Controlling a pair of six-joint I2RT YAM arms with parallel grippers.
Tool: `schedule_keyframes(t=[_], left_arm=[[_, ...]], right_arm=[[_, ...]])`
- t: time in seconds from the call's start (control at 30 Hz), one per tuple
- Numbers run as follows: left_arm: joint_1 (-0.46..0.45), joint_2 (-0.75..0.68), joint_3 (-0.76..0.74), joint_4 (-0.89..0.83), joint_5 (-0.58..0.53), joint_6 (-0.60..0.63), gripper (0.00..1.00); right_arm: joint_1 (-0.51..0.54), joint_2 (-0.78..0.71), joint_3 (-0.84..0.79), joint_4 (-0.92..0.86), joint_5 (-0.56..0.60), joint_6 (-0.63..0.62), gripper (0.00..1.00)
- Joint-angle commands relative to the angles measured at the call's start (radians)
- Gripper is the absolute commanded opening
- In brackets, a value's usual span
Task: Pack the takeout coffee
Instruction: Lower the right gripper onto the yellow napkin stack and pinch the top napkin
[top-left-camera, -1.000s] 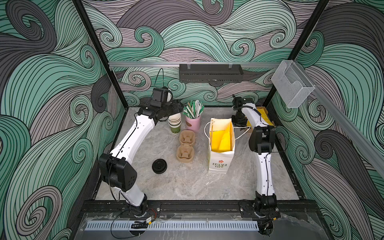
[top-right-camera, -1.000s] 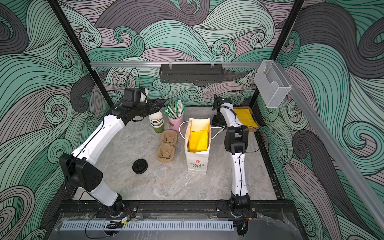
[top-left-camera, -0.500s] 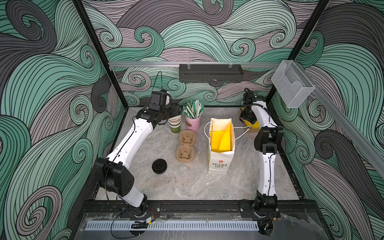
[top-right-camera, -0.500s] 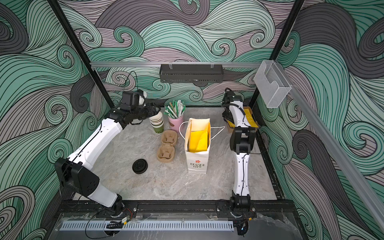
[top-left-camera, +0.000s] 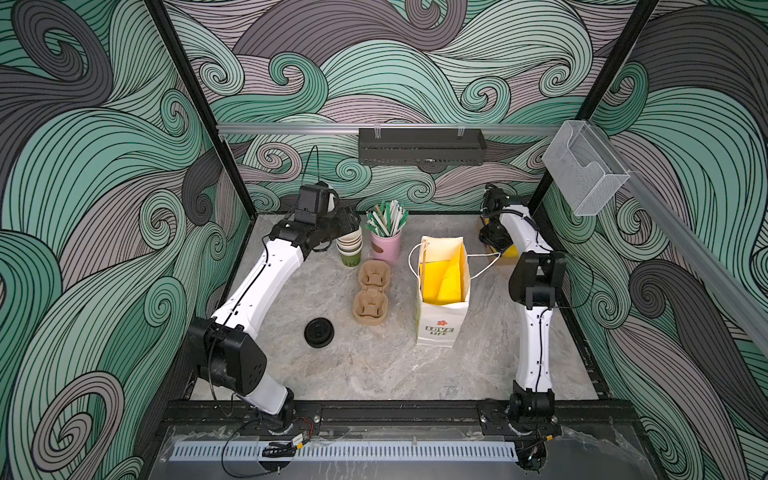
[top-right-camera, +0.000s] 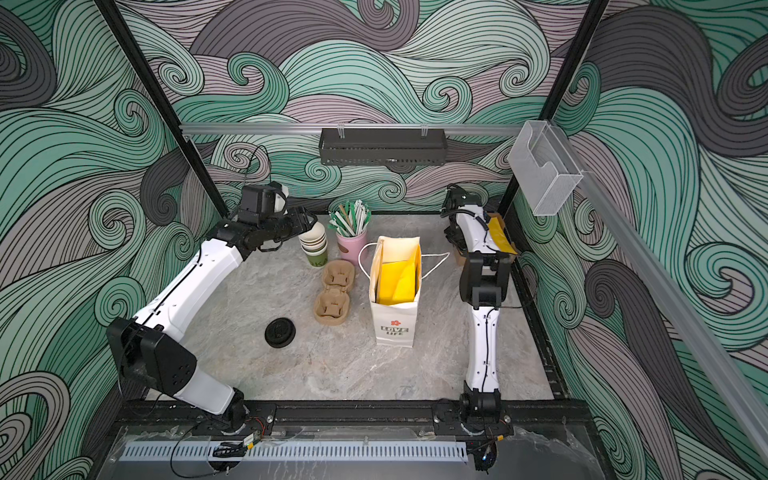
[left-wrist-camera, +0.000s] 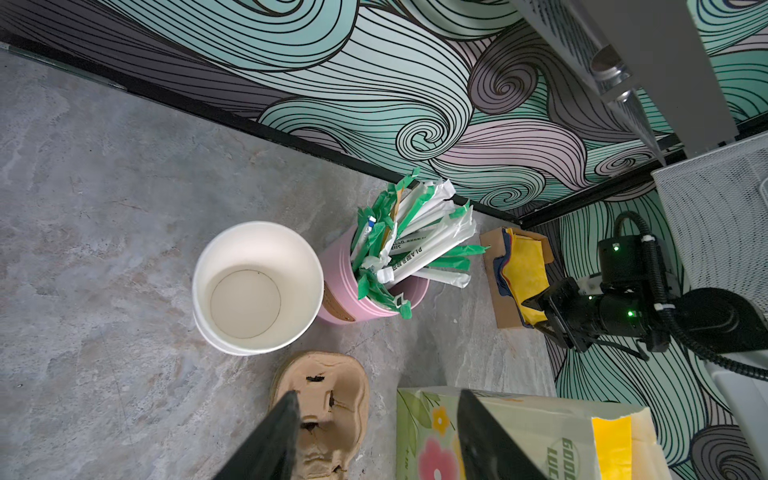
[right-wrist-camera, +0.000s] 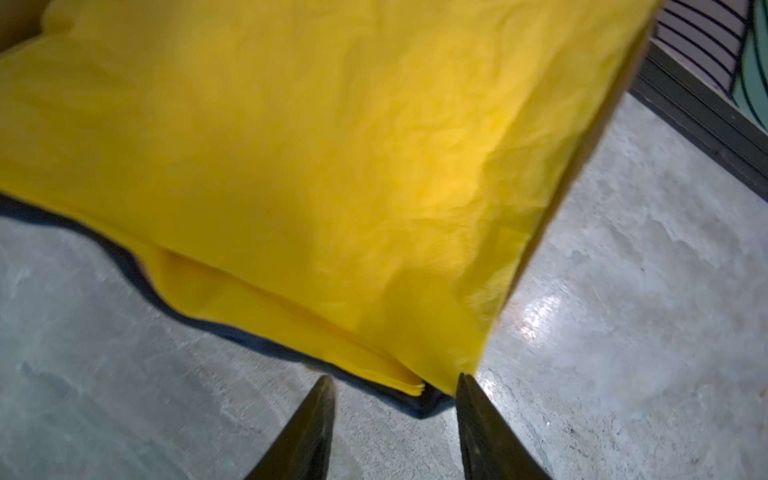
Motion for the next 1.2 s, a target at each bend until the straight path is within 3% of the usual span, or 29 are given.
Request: schedule_keyframes(t=[0.0, 0.13, 0.27, 0.6, 0.9, 1.17], left_arm=[[0.01, -0.027, -0.007, 0.026, 0.002, -0.019, 0.62], [0.011, -0.017, 0.012, 0.016, 0.013, -0.013, 0.62], [0.011, -0.024, 0.01, 0.011, 0.005, -0.011, 0.62], [0.012, -0.042, -0.021, 0.009, -0.017, -0.011, 0.62], [0.019, -0.029, -0.026, 0.012, -0.009, -0.01, 0.62], [0.026, -0.024, -0.023, 0.011, -0.005, -0.009, 0.62]], right_arm=[[0.006, -0.121, -0.151, 0.055, 0.062, 0.291, 0.49], [0.014, -0.181, -0.301, 0.146, 0.064, 0.527, 0.47], [0.025, -0.188, -0.344, 0.145, 0.067, 0.686, 0.48], [0.017, -0.152, -0.345, 0.233, 0.043, 0.731, 0.51], [0.017, -0.137, -0.438, 0.274, -0.04, 0.924, 0.51], [0.061, -0.172, -0.474, 0.301, -0.077, 0.908, 0.47]])
